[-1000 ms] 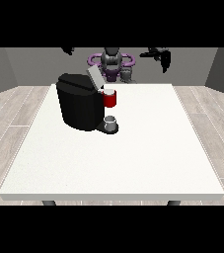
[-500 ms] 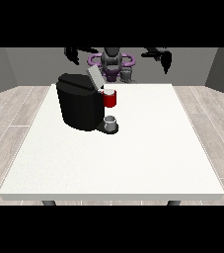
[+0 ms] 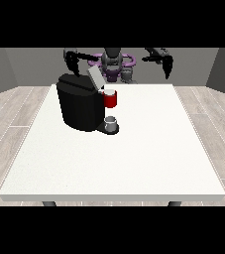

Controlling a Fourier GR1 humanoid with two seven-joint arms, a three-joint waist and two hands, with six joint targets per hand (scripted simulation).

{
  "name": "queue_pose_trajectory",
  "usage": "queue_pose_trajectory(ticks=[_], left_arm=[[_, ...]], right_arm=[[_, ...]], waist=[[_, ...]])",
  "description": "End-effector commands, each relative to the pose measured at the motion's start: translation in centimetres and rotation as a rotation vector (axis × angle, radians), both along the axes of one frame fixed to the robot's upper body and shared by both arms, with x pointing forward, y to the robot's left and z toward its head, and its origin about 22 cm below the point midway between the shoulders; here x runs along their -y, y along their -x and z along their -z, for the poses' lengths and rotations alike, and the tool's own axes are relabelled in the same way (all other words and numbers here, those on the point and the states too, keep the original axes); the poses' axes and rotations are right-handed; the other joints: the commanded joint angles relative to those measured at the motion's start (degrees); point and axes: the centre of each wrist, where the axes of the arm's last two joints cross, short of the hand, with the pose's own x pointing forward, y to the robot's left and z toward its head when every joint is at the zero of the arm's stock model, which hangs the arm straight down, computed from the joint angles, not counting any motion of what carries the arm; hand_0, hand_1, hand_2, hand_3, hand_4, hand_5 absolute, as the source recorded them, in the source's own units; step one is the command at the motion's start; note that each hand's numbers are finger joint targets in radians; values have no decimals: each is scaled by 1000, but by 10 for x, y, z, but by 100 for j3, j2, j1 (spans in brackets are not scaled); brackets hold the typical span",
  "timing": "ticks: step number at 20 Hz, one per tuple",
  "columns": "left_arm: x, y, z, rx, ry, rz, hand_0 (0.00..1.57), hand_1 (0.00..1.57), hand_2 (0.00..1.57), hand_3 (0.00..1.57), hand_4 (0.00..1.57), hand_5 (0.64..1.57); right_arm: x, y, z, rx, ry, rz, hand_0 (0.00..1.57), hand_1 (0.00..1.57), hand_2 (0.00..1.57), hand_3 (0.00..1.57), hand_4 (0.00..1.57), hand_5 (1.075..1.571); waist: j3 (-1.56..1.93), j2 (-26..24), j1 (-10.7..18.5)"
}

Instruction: Insert the coffee pod into the coffee machine and close the lid

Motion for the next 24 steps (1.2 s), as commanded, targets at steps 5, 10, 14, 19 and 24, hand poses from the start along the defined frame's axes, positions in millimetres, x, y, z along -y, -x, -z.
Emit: queue_pose_trajectory(ticks=[5, 10, 14, 19, 24], left_arm=[[-14, 10, -4, 63, 5, -26, 0, 0, 0, 0, 0, 1571], [-15, 13, -15, 56, -1, -13, 0, 0, 0, 0, 0, 1571], [-5, 8, -17, 103, -4, -21, 0, 0, 0, 0, 0, 1571], [-10, 8, -29, 65, -18, -51, 0, 0, 0, 0, 0, 1571], [1, 23, -11, 52, -15, -7, 0, 0, 0, 0, 0, 1571]], right_arm=[[-21, -19, -7, 24, 29, -35, 0, 0, 0, 0, 0, 1571], [-20, -32, -17, 32, 48, -55, 0, 0, 0, 0, 0, 1571], [-10, -41, -23, 73, 59, -47, 0, 0, 0, 0, 40, 1571], [-37, -38, -11, 37, 71, -72, 0, 0, 0, 0, 0, 1571], [-29, -48, -24, 50, 62, -57, 0, 0, 0, 0, 0, 1571]], waist=[[0, 342, -126], [0, 326, -13], [0, 587, -53], [0, 424, 3], [0, 407, 207]])
